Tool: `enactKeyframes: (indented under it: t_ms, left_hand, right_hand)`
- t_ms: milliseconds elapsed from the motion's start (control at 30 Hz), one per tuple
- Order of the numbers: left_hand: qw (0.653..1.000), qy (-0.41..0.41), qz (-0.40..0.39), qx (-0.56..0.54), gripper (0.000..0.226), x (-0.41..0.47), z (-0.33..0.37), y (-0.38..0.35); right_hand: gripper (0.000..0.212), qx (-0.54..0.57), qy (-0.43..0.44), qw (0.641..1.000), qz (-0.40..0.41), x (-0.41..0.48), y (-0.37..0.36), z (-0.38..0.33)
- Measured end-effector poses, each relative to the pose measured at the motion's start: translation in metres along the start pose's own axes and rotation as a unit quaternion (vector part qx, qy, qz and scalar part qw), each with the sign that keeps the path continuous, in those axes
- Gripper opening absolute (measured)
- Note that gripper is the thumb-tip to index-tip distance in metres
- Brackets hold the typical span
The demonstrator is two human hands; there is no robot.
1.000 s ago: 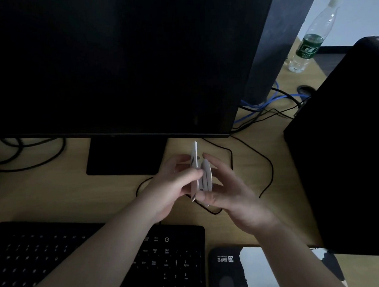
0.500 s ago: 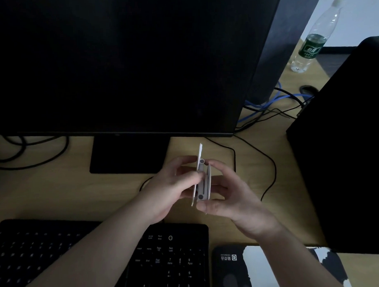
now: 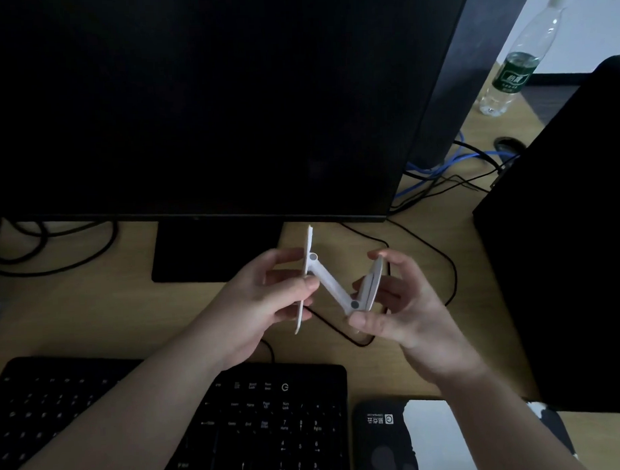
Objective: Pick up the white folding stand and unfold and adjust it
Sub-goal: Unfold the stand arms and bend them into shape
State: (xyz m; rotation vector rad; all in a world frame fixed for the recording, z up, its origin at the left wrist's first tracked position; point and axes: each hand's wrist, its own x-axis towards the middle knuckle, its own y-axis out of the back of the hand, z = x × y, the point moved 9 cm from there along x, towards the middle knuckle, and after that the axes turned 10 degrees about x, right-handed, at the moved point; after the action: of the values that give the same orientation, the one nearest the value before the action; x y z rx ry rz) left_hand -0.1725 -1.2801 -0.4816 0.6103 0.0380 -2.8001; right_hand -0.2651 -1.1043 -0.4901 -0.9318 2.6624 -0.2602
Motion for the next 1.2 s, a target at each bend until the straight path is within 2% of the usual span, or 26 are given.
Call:
enactKeyframes:
  t_ms: [167,367,667,900,1000,1100,1200]
  left_hand:
    - [1.0,0.007,0.006,-0.002,0.053,-0.008,-0.005,0.005]
    - [0.999,0.018,0.017,0.039,0.053,-0.012,-0.005,0.009]
    - [0.995,0.019,0.02,0.093,0.027,-0.008,0.006,0.014]
    - [0.995,0.013,0.009,0.096,0.033,-0.009,0.012,0.014]
    - [0.991,0.018,-0.013,0.133,0.031,-0.01,0.016,0.015]
    - [0.981,0.025,-0.066,0.181,0.023,-0.012,0.024,0.018]
    - [0.979,0.035,-0.096,0.177,0.022,-0.014,0.028,0.018]
  right_hand:
    - [0.087,0.046,0.002,0.998,0.037,0.005,0.01,0.003]
    - [0.09,0.08,-0.026,0.996,0.03,0.005,0.006,0.017]
    - [0.087,0.101,-0.023,0.994,0.022,0.008,0.002,0.019]
    - [0.089,0.108,-0.014,0.994,0.014,0.009,0.0,0.015]
    - [0.09,0.103,-0.016,0.994,0.011,0.006,0.001,0.015]
    - [0.093,0.115,-0.016,0.993,0.002,0.004,0.002,0.016]
    - [0.093,0.126,-0.021,0.992,-0.008,0.005,0.002,0.016]
